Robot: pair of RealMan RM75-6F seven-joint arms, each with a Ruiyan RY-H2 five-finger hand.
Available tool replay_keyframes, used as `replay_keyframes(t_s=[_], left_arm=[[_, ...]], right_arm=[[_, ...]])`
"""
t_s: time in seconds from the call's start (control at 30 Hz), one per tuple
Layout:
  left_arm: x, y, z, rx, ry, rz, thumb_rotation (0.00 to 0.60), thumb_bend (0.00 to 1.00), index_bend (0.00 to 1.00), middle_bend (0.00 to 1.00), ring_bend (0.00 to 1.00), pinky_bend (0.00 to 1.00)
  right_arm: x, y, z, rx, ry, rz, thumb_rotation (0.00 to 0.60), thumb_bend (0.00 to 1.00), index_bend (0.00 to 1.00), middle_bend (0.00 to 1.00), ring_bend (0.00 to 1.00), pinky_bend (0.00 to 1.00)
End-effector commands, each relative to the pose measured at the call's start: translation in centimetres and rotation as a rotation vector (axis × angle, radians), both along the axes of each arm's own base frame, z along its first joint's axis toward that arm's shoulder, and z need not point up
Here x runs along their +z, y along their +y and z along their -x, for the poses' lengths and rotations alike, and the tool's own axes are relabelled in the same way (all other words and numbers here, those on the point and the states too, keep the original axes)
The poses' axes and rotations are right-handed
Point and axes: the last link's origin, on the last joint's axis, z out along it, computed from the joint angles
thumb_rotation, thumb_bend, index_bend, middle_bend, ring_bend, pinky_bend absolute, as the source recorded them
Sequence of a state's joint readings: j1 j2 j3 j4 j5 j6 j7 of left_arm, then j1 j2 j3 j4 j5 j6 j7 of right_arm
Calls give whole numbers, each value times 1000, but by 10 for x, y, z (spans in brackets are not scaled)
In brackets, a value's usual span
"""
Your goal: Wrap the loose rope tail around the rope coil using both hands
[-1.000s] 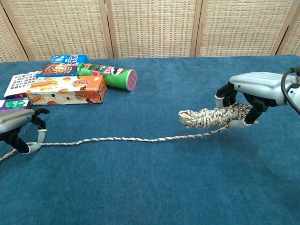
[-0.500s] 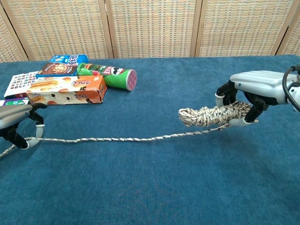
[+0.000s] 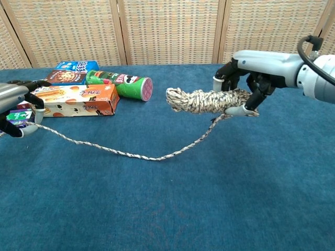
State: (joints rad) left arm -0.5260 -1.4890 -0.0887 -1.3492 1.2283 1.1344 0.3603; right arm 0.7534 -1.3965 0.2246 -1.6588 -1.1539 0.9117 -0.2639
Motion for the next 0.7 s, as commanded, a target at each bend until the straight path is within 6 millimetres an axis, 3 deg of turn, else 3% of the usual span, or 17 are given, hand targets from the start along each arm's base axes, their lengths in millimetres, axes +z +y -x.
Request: replay_keyframes(t_s=[0.03,0.2,0.43,0.63,0.7], left_arm=[[25,2,8,-68,9,-53,600,554,797,0,0,0],[46,-5,11,-123,6,-76,600,572,798,0,0,0],[56,-18,10,-173,-10,-63,600,574,798,0,0,0],[60,-28,3,-222,-50,-41,600,573,798,0,0,0],[65,-37,-10,-284,-97,-35,600,573,798,0,0,0]], right_arm=[[-5,-8,-30,37,-2,-14,600,546,664,646,422,736],[-18,-18,-70,59,10,-20,600,553,664,651,427,739],[-27,-27,-109,4,-26,-20,600,567,665,653,431,750],[-33,-40,-126,-72,-32,5,600,574,665,658,436,808],[-38,-47,-127,-127,-33,19,600,579,665,658,439,824]])
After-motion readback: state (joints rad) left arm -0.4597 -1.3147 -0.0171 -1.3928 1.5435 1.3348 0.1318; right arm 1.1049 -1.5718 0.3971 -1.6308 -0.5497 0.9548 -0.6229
